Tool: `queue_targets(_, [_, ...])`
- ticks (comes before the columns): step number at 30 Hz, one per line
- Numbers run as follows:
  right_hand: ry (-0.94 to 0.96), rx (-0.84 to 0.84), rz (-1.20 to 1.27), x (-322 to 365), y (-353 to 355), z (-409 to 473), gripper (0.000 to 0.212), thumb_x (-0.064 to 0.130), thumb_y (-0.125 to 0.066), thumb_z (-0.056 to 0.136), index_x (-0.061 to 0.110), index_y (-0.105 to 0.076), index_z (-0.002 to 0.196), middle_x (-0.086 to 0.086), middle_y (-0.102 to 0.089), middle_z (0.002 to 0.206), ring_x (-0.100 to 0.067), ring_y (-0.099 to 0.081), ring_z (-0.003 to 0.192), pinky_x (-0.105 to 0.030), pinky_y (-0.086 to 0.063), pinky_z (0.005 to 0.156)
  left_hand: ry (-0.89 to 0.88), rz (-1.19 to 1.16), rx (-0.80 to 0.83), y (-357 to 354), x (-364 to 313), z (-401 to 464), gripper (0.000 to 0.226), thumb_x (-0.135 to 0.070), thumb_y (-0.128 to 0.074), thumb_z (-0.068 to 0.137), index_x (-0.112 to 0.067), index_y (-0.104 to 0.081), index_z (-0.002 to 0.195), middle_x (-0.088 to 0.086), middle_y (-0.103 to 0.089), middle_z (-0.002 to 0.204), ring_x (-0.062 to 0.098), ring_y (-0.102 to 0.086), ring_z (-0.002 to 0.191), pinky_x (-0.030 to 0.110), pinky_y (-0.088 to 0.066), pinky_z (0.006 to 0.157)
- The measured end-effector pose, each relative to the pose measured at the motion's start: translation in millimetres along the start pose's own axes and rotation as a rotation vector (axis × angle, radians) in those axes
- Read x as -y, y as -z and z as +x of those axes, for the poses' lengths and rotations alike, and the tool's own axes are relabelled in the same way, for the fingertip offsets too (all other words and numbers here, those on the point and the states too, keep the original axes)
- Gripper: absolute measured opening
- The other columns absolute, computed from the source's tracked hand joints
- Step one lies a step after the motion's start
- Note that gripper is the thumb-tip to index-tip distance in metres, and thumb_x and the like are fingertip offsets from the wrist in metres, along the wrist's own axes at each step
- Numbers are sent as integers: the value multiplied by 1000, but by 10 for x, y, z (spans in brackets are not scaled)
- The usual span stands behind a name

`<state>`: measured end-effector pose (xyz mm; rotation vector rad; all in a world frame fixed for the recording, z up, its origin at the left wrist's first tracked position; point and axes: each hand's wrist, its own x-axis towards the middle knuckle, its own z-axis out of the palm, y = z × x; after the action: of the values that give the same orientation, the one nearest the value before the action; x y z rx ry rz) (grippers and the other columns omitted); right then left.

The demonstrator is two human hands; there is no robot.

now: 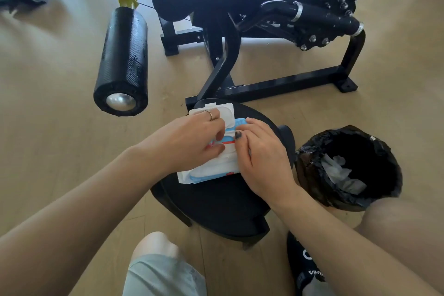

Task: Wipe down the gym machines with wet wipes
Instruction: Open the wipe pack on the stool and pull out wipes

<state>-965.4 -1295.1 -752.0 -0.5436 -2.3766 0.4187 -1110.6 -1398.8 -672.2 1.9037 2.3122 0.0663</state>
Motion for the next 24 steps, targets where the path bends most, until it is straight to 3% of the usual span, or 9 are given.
queue_targets(4, [-7, 15, 12, 5, 15, -1, 51, 32, -33, 106, 5, -76, 101, -7, -76, 107, -18, -65, 113, -32, -41, 114, 7, 11, -15, 13, -67, 58, 17, -31, -45, 102, -21, -57, 104, -5, -50, 106, 11, -52, 96, 23, -47, 79])
queue_targets(9, [12, -7, -24, 7, 16, 5, 48, 30, -36, 105, 5, -76, 99, -7, -77, 105, -19, -67, 111, -31, -41, 112, 68, 21, -8, -45, -62, 66, 18, -33, -39, 103, -19, -49, 98, -5, -49, 99, 11, -47, 86, 22, -39, 74])
queue_targets(12, [2, 2, -42, 13, 4, 4, 46, 30, -37, 106, 6, -76, 100, -7, -77, 106, -20, -67, 113, -32, -41, 112, 153, -160, -50, -99, -4, 10, 17, -28, -44, 101, -21, -48, 87, -8, -49, 88, 13, -48, 78, 21, -37, 68])
queue_targets(15, [-4, -10, -41, 18, -5, 2, 45, 28, -38, 106, 6, -76, 98, -7, -77, 104, -20, -67, 112, -31, -40, 112, 238, -383, -234, -176, -32, -66, 25, -16, -51, 98, -26, -44, 76, -11, -49, 81, 7, -47, 75, 14, -35, 64])
queue_targets(18, [0, -31, -50, 20, -3, 4, 42, 26, -40, 105, 5, -75, 95, -8, -76, 100, -20, -67, 109, -28, -38, 111, 362, -538, -319, -228, -69, -104, 21, -11, -54, 96, -20, -50, 77, -10, -49, 76, 7, -45, 69, 8, -36, 63])
queue_targets(22, [33, -24, -38, 35, 18, 9, 44, 25, -38, 105, 5, -75, 93, -8, -76, 99, -17, -64, 105, -26, -36, 113, 242, -387, -201, -114, -24, -49, 13, -24, -59, 91, -18, -53, 82, -8, -53, 74, 11, -48, 68, 20, -35, 61])
queue_targets(24, [50, -31, -17, 30, 30, 10, 43, 23, -38, 105, 4, -76, 93, -8, -76, 98, -16, -64, 103, -26, -36, 114, 158, -269, -123, -8, -22, 3, 20, -38, -60, 91, -22, -50, 86, -10, -54, 76, 13, -50, 71, 25, -38, 63])
